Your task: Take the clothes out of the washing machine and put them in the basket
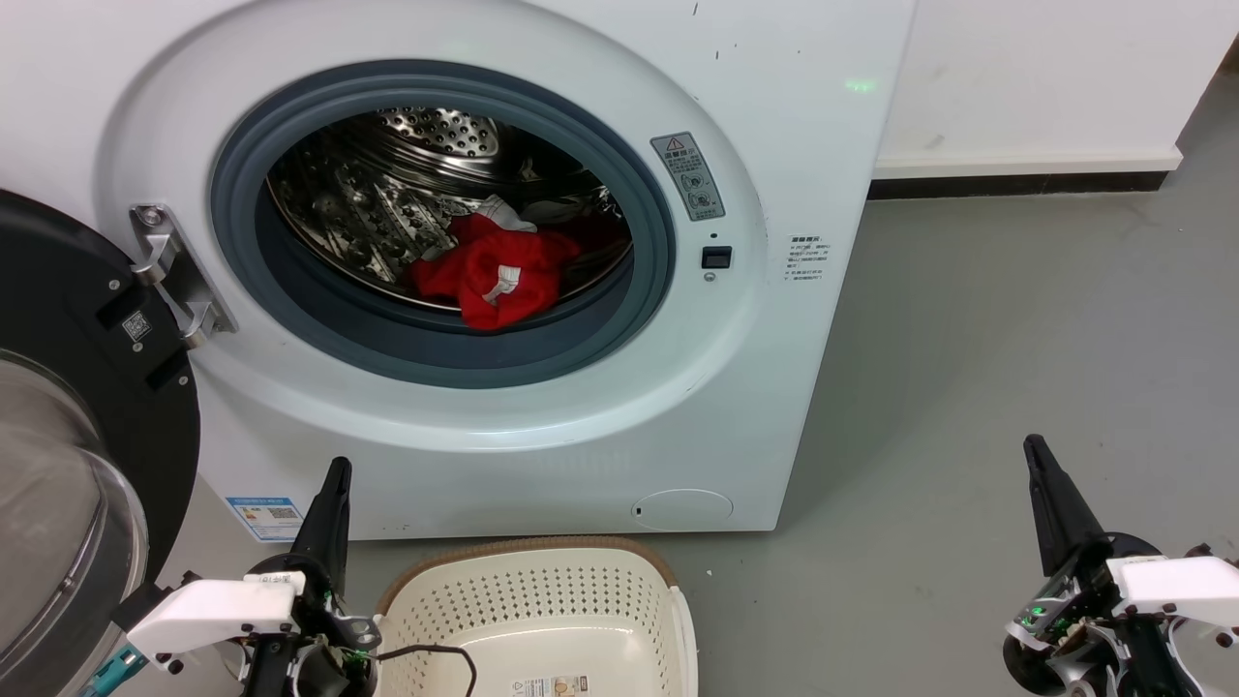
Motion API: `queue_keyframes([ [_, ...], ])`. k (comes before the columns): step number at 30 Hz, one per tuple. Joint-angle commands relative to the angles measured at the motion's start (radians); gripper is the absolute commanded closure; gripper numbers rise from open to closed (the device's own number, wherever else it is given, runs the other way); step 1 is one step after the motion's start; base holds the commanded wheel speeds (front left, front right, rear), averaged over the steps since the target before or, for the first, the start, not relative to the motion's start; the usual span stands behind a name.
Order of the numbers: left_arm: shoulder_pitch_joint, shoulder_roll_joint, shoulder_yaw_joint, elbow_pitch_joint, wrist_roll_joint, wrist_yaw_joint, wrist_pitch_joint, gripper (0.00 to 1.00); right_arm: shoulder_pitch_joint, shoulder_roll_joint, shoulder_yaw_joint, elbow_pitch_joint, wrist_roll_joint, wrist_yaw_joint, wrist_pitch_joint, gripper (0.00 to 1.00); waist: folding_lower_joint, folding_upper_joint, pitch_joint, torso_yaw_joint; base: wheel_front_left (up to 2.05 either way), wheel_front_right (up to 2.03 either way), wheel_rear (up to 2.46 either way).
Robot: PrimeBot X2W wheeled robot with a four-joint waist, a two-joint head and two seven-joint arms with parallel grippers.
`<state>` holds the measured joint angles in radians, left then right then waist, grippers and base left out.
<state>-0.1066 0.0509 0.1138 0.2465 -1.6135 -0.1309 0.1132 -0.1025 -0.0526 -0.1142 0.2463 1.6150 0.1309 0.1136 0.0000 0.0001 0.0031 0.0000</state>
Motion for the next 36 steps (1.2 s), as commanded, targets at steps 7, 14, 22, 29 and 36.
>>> queue_keyframes([
  [7, -0.005, -0.002, 0.002, -0.001, 0.001, -0.002, 0.003, 1.0, -0.014, 0.004, 0.001, 0.002, -0.005, 0.0, -0.001, 1.0, 0.0, -0.0001, 0.0, 0.0, 0.0, 0.0, 0.0],
  [14, 0.001, 0.0, -0.002, 0.004, 0.0, 0.0, -0.001, 0.0, 0.002, 0.0, 0.001, 0.003, 0.0, 0.0, -0.001, 0.0, 0.0, -0.0001, 0.0, 0.0, 0.0, 0.0, 0.0],
  [22, 0.003, 0.0, -0.046, -0.011, 0.023, 0.0, -0.048, 0.0, 0.031, 0.001, 0.033, -0.036, -0.028, 0.0, -0.048, 0.0, 0.0, -0.0001, 0.0, 0.001, 0.0, 0.0, 0.0],
  [29, 0.001, 0.0, -0.051, -0.045, 0.076, 0.0, -0.081, 0.0, 0.048, 0.001, 0.045, -0.071, -0.105, 0.0, -0.081, 0.0, 0.0, -0.0001, 0.0, 0.004, 0.0, 0.0, 0.0],
  [36, 0.0, 0.0, -0.055, -0.084, 0.186, 0.0, -0.111, 0.0, 0.061, 0.001, 0.052, -0.108, -0.259, 0.0, -0.111, 0.0, 0.0, -0.0001, 0.0, 0.007, 0.0, 0.0, 0.0],
])
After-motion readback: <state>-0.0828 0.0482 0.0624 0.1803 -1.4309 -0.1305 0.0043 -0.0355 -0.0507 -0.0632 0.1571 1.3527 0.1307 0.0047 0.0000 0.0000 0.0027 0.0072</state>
